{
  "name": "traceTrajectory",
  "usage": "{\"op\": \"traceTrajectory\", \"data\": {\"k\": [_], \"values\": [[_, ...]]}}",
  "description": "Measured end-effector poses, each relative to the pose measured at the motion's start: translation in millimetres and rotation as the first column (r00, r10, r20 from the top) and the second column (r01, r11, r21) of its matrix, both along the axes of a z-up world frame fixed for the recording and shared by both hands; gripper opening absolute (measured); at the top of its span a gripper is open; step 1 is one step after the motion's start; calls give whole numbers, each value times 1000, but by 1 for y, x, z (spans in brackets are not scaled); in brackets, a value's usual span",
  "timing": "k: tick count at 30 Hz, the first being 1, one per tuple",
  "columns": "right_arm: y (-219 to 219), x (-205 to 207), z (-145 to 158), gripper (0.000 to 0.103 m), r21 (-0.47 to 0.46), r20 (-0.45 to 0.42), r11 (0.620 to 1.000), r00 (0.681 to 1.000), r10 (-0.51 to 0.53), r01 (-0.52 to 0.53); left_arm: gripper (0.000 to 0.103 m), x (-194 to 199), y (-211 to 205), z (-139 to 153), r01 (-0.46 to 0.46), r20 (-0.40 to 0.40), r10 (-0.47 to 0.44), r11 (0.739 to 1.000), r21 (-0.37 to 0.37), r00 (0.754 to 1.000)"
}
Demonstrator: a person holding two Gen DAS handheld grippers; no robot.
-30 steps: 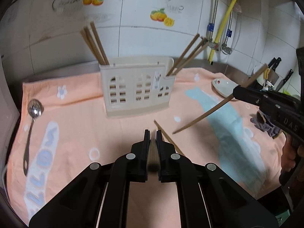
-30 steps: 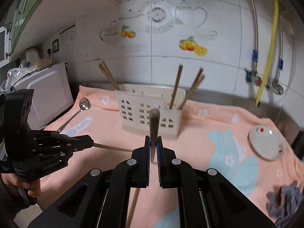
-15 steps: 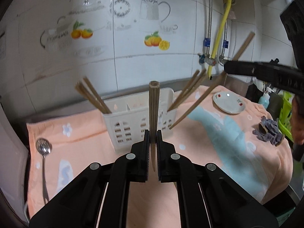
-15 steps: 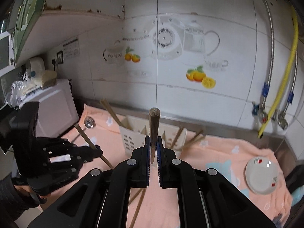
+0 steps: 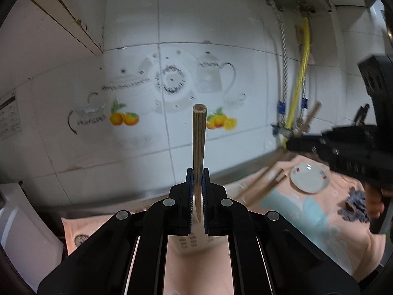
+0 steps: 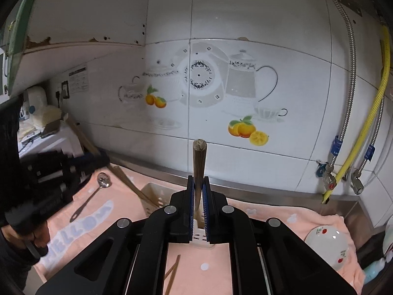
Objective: Organize utensils
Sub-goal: 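Lift the left tool's chopstick over the holder while the right tool carries its chopstick there, then open the left gripper into the holder while the right gripper releases its chopstick there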
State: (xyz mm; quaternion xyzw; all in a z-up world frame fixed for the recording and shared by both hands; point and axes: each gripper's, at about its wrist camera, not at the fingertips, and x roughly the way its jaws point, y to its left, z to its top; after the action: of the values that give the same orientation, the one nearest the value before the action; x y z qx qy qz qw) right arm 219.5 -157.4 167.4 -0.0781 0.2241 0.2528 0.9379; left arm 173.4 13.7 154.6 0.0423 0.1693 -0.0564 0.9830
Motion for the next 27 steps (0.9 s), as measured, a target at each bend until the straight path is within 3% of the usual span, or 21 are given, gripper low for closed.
{"op": "traceTrajectory", "data": {"k": [4, 14, 25, 27], "values": [[3, 8, -8, 6, -23, -12, 1000, 1000, -13, 12, 5, 18, 7, -5, -37, -10, 37, 999, 5, 999], [10, 31, -35, 6, -79, -76, 996, 996, -39, 33, 6, 50, 27, -43, -53, -129, 46, 997, -57, 991], [15, 46, -57, 7, -99, -124, 994, 991, -56, 44, 8, 52, 27, -48, -52, -143, 44, 997, -56, 989], [14, 46, -57, 8, -95, -120, 994, 991, -59, 48, 15, 51, 27, -47, -52, -142, 43, 997, -60, 989]]}}
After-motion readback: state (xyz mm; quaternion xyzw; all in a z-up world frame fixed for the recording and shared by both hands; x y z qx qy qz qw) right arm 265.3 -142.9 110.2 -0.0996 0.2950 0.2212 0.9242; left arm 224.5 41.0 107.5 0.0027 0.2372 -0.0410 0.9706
